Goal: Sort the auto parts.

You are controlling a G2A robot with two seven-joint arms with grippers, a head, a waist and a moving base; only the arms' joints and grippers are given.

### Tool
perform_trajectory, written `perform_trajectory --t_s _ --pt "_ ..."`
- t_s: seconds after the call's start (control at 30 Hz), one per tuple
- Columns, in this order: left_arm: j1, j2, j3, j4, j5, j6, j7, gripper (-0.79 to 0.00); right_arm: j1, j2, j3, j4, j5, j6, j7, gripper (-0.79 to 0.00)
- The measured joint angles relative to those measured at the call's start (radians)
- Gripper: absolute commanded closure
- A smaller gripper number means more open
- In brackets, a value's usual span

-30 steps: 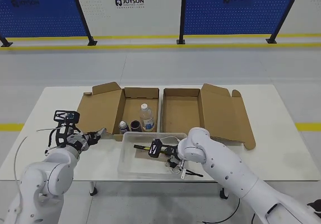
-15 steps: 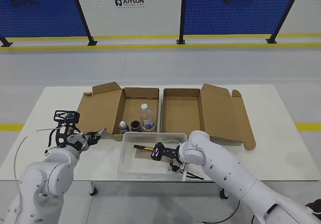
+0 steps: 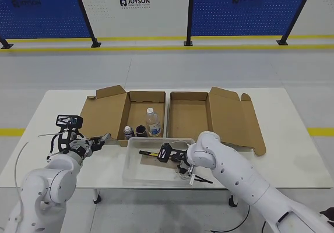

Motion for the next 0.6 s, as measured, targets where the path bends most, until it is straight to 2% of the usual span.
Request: perform_trajectory --t_s 0.1,0.27,0.47,0.6 --pt "0.000 0.000 0.000 0.000 0.000 0.000 0.000 -0.785 -0.008 0.007 0.013 -0.009 0.000 0.004 0.022 -0.329" --pt "0.000 0.000 0.000 0.000 0.000 0.000 0.000 -0.785 -0.022 0.016 0.027 -0.018 0.008 -0.003 0.040 -0.348" --pt "0.000 0.000 0.000 0.000 0.000 0.000 0.000 -0.785 -0.031 0.021 0.033 -0.021 0.010 -0.001 0.049 -0.317" --pt "0.000 0.000 0.000 0.000 0.000 0.000 0.000 -0.785 -0.031 0.022 0.032 -0.011 0.010 0.000 0.055 -0.323"
